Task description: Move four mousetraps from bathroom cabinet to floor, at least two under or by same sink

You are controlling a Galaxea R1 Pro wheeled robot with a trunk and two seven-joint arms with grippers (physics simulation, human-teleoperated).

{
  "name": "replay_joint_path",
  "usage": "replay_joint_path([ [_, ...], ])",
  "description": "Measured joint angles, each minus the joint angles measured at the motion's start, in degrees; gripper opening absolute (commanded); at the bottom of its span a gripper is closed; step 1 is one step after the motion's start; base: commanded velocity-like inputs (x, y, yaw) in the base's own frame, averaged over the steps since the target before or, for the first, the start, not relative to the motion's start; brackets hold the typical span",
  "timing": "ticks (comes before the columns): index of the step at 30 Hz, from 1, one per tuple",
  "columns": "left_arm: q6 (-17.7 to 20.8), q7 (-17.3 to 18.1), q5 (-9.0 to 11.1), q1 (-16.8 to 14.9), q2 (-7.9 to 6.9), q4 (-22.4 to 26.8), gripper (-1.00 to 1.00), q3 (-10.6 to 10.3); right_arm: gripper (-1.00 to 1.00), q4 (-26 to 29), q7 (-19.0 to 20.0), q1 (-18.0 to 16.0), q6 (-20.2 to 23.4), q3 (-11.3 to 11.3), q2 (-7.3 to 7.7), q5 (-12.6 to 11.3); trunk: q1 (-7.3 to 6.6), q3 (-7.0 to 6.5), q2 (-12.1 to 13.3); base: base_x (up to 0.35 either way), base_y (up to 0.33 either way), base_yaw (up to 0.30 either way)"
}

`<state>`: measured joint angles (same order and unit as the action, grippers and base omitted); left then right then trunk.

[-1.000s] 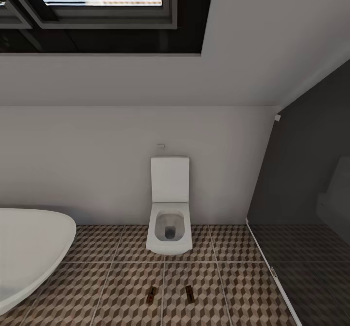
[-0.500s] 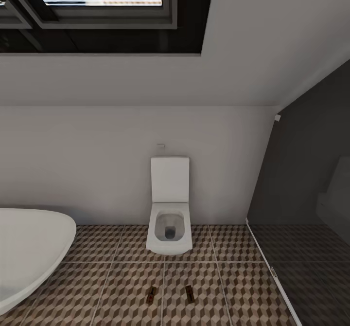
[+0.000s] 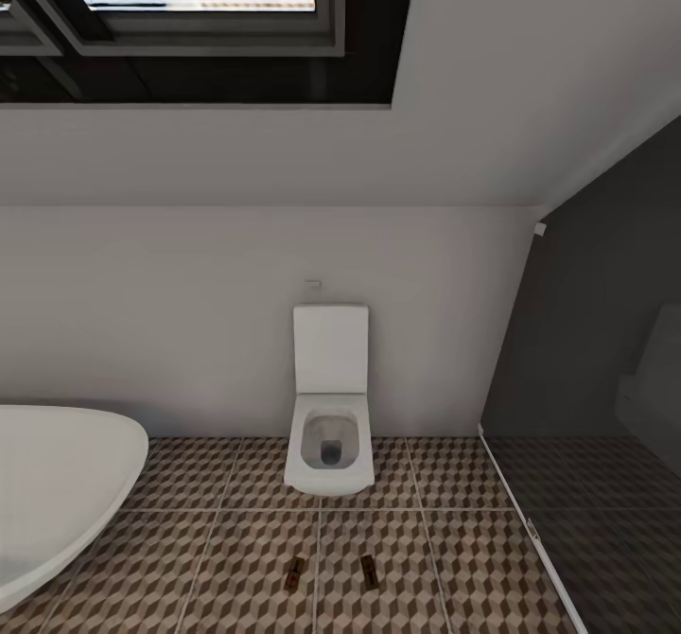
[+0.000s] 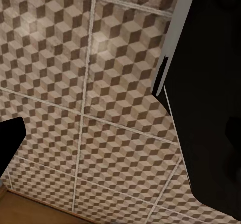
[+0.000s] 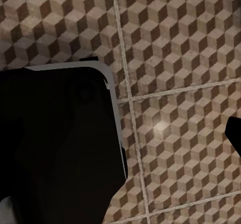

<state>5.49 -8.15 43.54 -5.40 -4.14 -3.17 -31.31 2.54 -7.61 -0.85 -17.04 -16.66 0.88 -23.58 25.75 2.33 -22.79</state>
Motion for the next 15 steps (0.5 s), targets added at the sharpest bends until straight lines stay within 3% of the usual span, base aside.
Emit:
replay_joint_path([
  [15,0.0,0.0,0.0,0.0,0.0,0.0,1.0,0.0,1.0,0.0,0.0,0.0,0.0,0.0,0.0,0.0,0.0,0.0,0.0,0.0,0.0,0.0],
])
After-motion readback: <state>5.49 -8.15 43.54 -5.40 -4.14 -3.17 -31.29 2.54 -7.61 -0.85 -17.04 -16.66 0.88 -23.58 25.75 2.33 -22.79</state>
